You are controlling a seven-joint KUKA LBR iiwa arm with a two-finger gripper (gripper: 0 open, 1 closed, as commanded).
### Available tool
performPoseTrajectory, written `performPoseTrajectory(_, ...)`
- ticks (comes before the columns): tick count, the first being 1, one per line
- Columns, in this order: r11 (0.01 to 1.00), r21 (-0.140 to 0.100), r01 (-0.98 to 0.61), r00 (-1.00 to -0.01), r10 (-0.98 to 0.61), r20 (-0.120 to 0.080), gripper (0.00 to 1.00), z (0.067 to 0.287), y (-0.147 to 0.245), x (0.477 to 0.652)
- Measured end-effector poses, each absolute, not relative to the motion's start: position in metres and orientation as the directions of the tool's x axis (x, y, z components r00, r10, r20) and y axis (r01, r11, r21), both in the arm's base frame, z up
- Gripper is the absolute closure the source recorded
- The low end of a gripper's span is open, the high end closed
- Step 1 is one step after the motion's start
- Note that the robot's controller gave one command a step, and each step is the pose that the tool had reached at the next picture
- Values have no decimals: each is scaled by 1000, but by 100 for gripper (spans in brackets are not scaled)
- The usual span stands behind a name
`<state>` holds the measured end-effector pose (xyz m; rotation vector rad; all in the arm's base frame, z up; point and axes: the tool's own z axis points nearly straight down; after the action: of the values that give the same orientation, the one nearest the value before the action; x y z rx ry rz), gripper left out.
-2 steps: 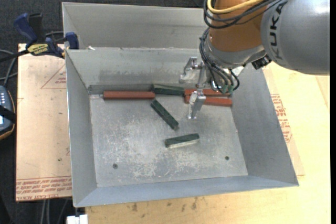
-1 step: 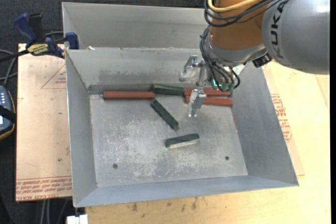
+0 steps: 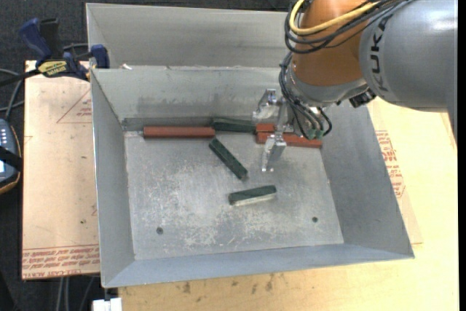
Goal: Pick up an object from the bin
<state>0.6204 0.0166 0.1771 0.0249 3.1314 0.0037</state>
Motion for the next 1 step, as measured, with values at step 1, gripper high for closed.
performPoseTrajectory(1,1000,1,11,-1000,11,-1,0,133,-7,604)
